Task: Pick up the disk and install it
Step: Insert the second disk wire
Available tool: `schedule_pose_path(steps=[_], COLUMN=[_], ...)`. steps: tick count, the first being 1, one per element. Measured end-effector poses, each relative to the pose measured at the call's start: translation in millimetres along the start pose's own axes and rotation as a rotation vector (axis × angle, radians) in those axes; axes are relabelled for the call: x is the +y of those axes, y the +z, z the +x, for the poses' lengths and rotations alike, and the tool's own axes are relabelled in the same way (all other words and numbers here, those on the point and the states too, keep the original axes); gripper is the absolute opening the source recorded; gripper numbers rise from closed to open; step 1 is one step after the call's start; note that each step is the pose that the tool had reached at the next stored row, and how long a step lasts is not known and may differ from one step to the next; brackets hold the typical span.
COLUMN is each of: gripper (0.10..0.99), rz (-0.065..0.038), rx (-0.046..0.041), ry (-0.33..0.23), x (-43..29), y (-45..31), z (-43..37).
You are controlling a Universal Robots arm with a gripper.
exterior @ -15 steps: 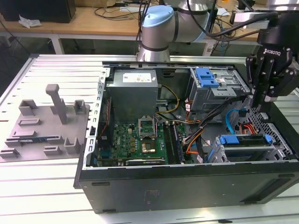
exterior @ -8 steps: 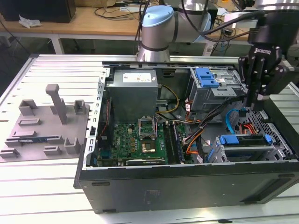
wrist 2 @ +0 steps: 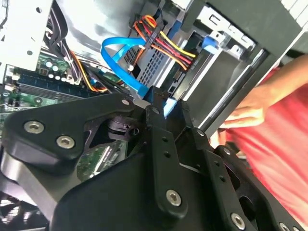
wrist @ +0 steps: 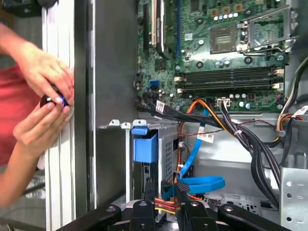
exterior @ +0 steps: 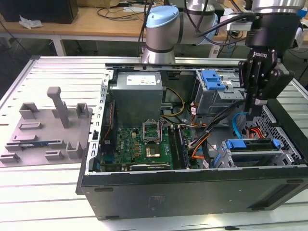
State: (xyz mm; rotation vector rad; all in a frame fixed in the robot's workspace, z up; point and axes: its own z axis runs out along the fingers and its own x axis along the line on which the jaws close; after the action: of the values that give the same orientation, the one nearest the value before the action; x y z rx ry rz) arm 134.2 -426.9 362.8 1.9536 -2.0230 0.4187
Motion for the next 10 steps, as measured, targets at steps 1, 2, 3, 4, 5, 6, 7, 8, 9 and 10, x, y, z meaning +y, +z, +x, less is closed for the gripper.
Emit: schedule_pose_path(steps=[1,2,3,4,5,6,7,8,9,10], gripper=[0.302,0.302,0.302,0.302,0.302,0.302,0.302,0.302,0.302,0.302], rz=[-0.005,-0.007,-0.007,-0.007,-0.007,-0.007,-0.007,-0.007,-0.007,-0.007], rx=[0.0003,0.0007,0.0007,0.0005,0.0005,0.0005,0.0005,0.0005,0.0004,0.0004], ry=[0.011,0.016,0.016,0.016,0.016,0.016,0.016,0.016,0.016,0.016], x=[0.0,0.1,0.1,0.1,0.0,0.0,0.0,0.0,0.0,0.0], y=[0.5,0.6,0.6,0.7,0.7,0.7,0.7,0.7,0.8,0.8], z=[-0.2,-0.3,-0.3,-0.3,-0.3,-0.3,-0.3,-0.4,-0.4,-0.4])
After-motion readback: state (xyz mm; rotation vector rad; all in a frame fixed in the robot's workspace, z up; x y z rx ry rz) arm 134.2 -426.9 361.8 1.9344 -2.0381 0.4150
